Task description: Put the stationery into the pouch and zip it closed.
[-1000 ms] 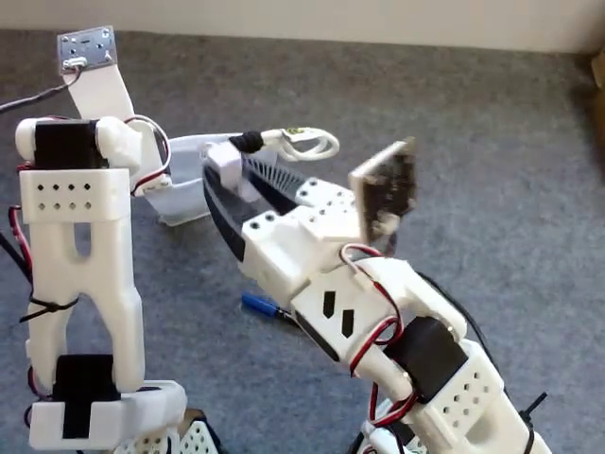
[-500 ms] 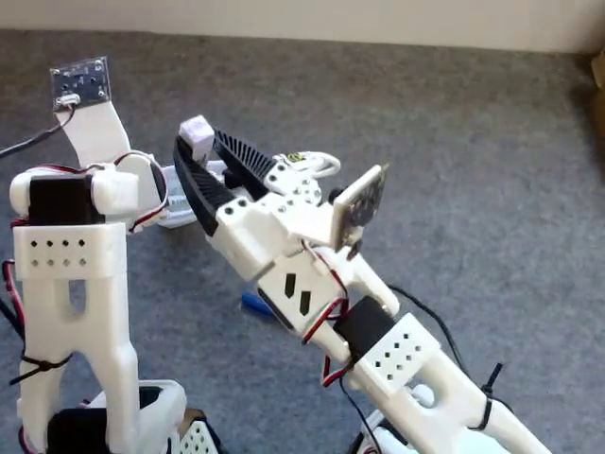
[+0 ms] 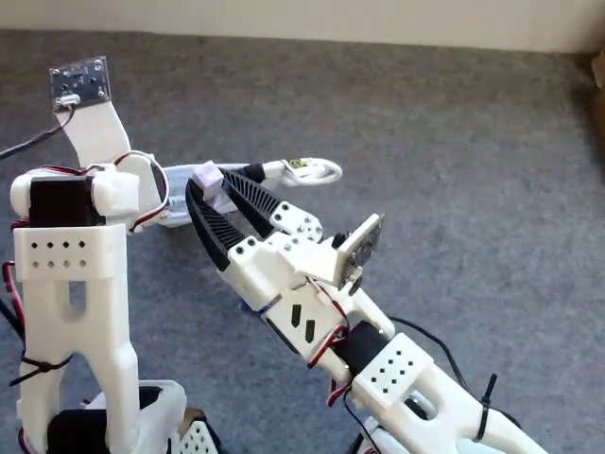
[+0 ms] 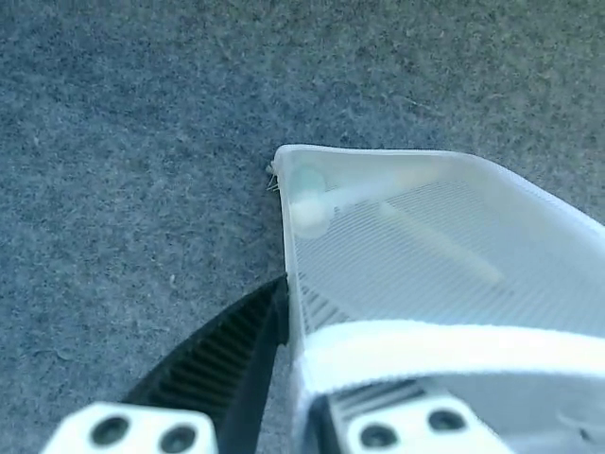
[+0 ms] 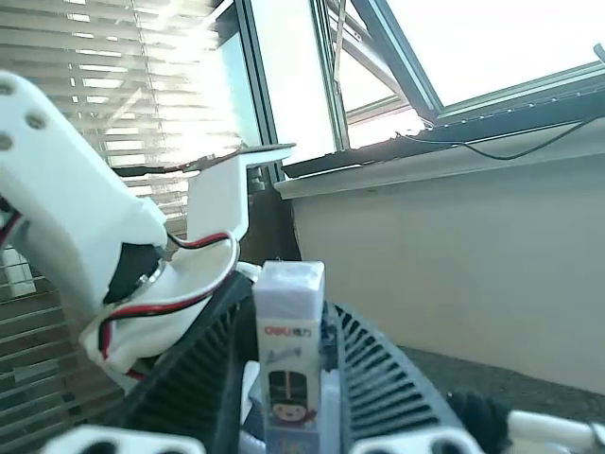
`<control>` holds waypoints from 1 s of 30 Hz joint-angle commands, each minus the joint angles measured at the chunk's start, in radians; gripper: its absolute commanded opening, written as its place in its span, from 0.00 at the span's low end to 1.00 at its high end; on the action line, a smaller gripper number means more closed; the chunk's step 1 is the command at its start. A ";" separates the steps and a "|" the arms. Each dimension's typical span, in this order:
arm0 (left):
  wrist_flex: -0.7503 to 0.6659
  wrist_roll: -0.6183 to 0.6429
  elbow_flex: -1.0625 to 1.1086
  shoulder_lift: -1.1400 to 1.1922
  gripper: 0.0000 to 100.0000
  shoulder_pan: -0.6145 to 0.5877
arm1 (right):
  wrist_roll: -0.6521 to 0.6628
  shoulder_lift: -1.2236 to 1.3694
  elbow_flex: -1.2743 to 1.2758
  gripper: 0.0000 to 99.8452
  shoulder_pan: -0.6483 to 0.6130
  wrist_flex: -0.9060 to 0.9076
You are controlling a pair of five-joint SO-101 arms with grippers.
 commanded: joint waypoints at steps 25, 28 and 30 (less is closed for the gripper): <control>-0.017 0.006 -0.004 -0.039 0.01 -0.018 | 0.084 0.246 -0.145 0.00 -0.001 -0.021; -0.017 0.006 -0.004 -0.039 0.01 -0.018 | 0.279 0.246 -0.113 0.00 -0.004 -0.022; -0.017 0.006 -0.002 -0.039 0.01 -0.018 | 0.377 0.245 -0.093 0.00 -0.004 -0.022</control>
